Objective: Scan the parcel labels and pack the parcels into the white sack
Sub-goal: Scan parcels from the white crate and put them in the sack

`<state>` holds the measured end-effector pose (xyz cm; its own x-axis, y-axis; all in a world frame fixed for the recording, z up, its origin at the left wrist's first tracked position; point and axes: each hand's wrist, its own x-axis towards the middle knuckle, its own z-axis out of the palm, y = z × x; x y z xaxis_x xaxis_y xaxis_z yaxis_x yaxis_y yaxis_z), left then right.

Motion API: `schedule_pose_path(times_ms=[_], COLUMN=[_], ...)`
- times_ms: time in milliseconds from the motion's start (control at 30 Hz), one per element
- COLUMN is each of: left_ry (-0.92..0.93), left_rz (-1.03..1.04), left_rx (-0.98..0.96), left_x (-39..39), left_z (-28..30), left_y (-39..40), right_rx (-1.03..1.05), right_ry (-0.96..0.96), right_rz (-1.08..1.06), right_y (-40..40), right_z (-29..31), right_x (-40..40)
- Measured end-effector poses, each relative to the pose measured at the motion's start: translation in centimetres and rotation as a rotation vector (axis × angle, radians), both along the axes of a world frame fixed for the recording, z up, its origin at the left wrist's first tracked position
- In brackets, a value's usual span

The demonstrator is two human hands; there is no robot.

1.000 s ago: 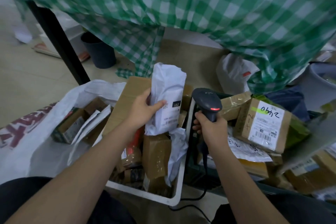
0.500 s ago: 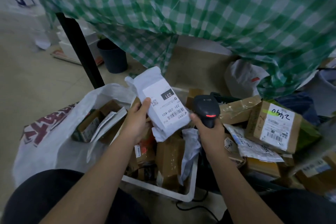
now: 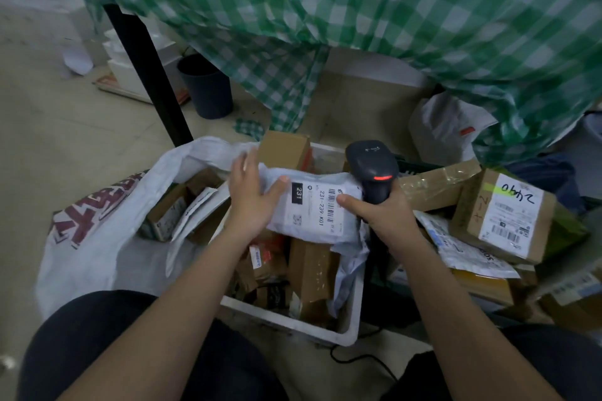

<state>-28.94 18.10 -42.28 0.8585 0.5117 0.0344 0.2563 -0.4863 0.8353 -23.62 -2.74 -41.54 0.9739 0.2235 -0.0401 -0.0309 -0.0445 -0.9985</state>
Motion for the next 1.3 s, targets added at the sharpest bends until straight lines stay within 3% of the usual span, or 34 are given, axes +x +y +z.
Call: schedule_pose_path(times_ms=[67, 167, 233, 333, 433, 567, 733, 967, 1300], left_ry=[0.060, 0.252, 0.359, 0.462, 0.462, 0.345, 0.116, -0.007, -0.045], left_rz=[-0.346, -0.672, -0.718, -0.704, -0.642, -0.446, -0.070, 0.070, 0.101], left_rx=[0.163, -0.100, -0.245, -0.395, -0.427, -0.426, -0.624, -0.752, -0.713], left_x=[0.5, 1.4, 1.3, 0.8, 0.2, -1.0, -1.9, -2.4, -2.8], left_z=[0.8, 1.4, 1.7, 2.1, 2.2, 1.6, 0.1, 1.1, 1.7], left_y=[0.1, 0.2, 0.1, 0.1, 0.4, 1.6, 2.4, 1.4, 1.3], right_rx=[-0.042, -0.078, -0.100, -0.124, -0.155, -0.177, -0.243, -0.193, -0.245], right_ry=[0.018, 0.057, 0.053, 0.047, 0.042, -0.014, -0.050, 0.198, 0.201], right_rz=[0.084, 0.206, 0.257, 0.326, 0.291, 0.061, -0.086, 0.061, 0.177], right_y=[-0.5, -0.8, -0.7, -0.4, 0.3, 1.2, 1.7, 2.3, 1.9], right_z=[0.4, 1.2, 1.9, 2.5, 2.9, 2.7, 3.0, 3.3, 4.6], right_x=[0.5, 0.9, 1.0, 1.1, 1.3, 1.1, -1.4, -4.8, -7.6])
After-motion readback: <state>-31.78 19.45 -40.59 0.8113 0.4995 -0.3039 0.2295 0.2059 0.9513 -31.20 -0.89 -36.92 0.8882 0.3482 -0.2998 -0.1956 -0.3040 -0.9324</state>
